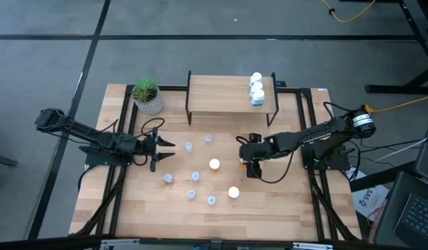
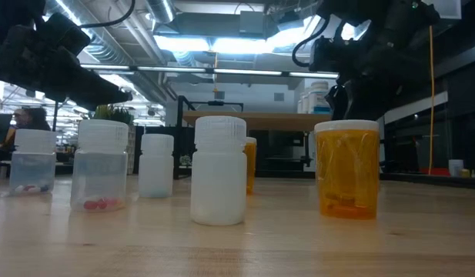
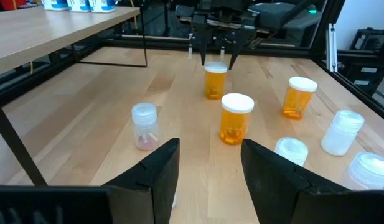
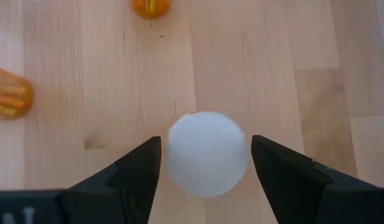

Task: Pick and place medicine bottles onto shelf by color
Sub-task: Put the top right orange pill bottle on the shelf

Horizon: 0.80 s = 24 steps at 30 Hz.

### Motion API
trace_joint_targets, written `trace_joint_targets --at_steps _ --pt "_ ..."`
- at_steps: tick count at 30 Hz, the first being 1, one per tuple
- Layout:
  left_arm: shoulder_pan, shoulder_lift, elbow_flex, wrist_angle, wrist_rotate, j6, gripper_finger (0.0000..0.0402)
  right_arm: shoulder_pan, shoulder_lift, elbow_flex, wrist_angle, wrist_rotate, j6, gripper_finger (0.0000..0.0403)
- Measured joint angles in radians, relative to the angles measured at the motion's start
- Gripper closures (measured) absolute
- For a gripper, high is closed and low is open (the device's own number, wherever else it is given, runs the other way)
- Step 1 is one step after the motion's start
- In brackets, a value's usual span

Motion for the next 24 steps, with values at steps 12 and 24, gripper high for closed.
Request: trace_joint_targets --at_steps 12,24 --pt "0.000 0.000 0.000 0.000 0.000 0.000 0.0237 0.000 0.003 0.000 0.000 0.001 -0.003 0.0150" --pt "0.000 0.000 0.000 -0.004 -0.003 -0.019 0.0237 0.000 0.043 0.000 0.020 0.029 -0.021 0.0150"
